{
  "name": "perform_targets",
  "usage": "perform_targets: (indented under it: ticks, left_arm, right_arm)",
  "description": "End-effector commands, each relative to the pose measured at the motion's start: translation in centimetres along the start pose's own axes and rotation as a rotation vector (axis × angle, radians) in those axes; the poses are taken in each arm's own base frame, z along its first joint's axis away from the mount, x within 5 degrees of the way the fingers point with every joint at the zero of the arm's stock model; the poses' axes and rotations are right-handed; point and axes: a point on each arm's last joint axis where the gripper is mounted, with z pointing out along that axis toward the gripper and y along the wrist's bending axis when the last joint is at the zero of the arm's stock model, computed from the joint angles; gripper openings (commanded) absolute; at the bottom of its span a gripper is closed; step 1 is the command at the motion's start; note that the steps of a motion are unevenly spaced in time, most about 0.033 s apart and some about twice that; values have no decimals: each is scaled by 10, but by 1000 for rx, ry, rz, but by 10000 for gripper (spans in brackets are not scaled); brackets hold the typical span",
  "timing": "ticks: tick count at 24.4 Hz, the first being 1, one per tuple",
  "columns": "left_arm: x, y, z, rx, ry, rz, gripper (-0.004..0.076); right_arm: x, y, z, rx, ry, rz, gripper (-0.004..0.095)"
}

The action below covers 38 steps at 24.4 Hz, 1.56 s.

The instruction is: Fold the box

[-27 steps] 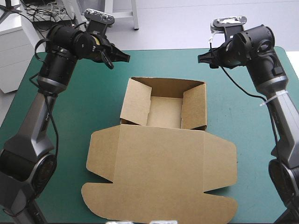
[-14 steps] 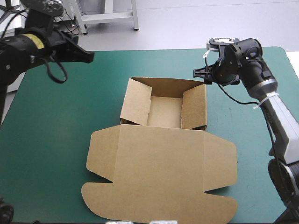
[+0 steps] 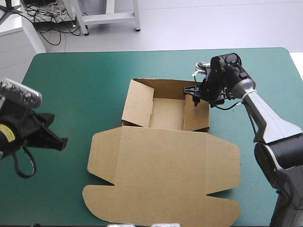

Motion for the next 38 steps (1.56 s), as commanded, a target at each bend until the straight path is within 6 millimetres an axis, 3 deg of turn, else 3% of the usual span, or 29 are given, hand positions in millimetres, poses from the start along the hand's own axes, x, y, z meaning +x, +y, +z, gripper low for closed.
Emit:
perform_targets:
  ticks: [1, 4, 5, 6, 9, 14, 19, 23, 28, 29, 33, 34, 38]
  left_arm:
    - [40, -3, 0, 3, 39, -9, -10]
    - [87, -9, 8, 6, 44, -21, -10]
    - [109, -12, 14, 7, 40, -29, -9]
    - [118, -13, 17, 8, 39, -27, -10]
    - [164, -19, 35, 11, 98, -72, -9]
    - [198, -25, 52, 17, 158, -89, -9]
    - [196, -24, 50, 11, 134, -92, -10]
    - [196, -24, 50, 11, 134, -92, -10]
    - [196, -24, 50, 11, 134, -92, -10]
    - [196, -24, 50, 11, 134, -92, -10]
    - [196, -24, 50, 11, 134, -92, -10]
    - [196, -24, 50, 11, 134, -92, -10]
    - [196, -24, 50, 11, 134, -92, -10]
  right_arm:
    - [-2, -1, -12, -12, -21, 6, 548]
    - [-4, -1, 3, -2, 12, 9, 542]
    - [-4, 0, 8, -10, 26, 13, 496]
    - [-4, -1, 9, -9, 28, 13, 440]
    - [-4, -1, 10, -6, 29, 15, -12]
    - [-5, -1, 10, -2, 28, 14, -1]
    - [-10, -14, 4, 18, 4, -2, -12]
    - [-19, -56, -19, 38, -54, 64, -16]
    - [-22, -132, -52, 127, -132, 174, -16]
    - [-19, -163, -64, 164, -158, 232, -16]
    - [-8, -228, -81, 231, -180, 362, -16]
    - [1, -257, -88, 260, -186, 424, -16]
    - [17, -297, -99, 312, -191, 521, -16]
